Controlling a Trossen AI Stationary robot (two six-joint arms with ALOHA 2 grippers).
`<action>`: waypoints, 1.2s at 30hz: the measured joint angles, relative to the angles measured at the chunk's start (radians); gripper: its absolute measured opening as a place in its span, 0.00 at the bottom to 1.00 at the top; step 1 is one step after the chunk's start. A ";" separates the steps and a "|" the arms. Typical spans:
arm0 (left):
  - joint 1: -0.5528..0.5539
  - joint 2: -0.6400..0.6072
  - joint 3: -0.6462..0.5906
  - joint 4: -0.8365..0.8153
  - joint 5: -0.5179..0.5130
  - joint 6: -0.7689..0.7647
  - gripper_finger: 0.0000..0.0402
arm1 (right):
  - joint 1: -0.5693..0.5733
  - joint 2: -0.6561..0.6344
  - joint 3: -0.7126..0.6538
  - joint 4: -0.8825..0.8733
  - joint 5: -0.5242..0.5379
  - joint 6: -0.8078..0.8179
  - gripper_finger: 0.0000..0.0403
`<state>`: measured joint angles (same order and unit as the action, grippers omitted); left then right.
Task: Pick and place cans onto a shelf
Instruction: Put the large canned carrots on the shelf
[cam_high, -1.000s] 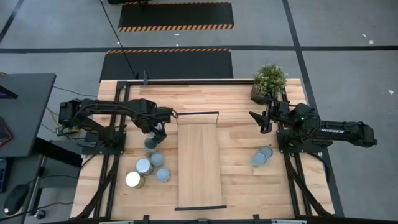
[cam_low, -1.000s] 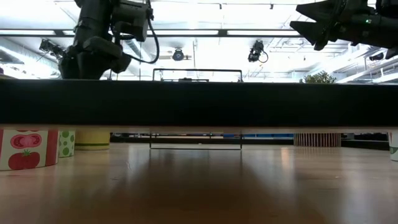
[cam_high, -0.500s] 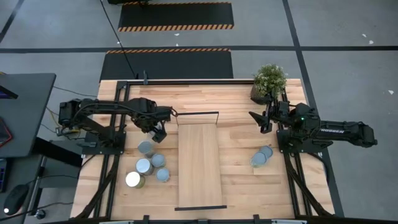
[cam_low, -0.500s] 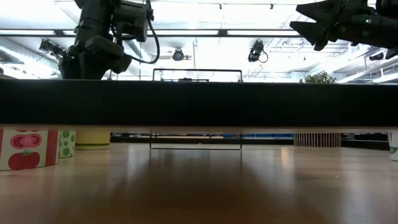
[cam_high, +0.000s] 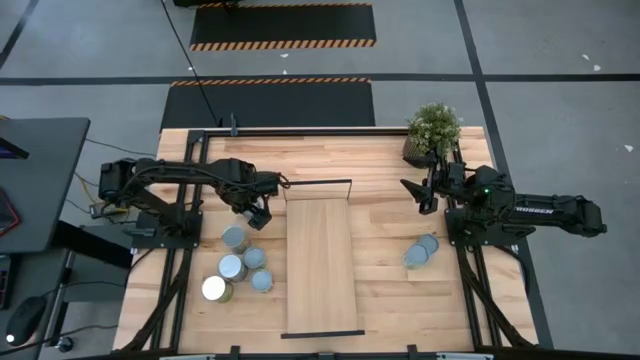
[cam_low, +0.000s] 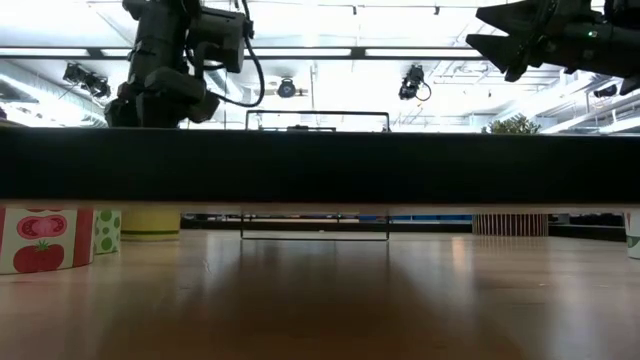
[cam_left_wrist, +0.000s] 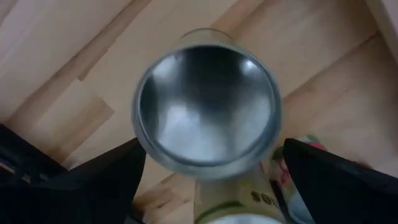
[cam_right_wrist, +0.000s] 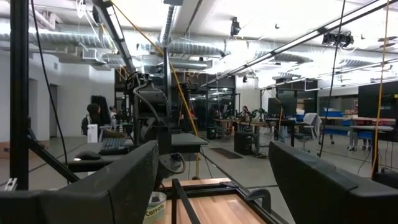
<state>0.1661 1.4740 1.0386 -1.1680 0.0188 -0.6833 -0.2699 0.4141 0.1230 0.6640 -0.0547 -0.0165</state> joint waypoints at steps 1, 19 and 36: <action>0.000 0.008 0.000 0.000 -0.016 0.007 0.96 | 0.001 0.000 0.000 0.000 -0.001 0.000 0.78; 0.000 0.038 0.000 0.060 -0.101 0.022 0.89 | 0.002 0.000 0.000 0.000 -0.019 0.006 0.78; 0.022 -0.011 0.059 0.017 -0.081 0.016 0.81 | 0.002 0.000 0.000 0.001 -0.019 0.007 0.78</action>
<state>0.1877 1.4635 1.0973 -1.1513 -0.0622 -0.6677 -0.2684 0.4137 0.1234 0.6647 -0.0734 -0.0093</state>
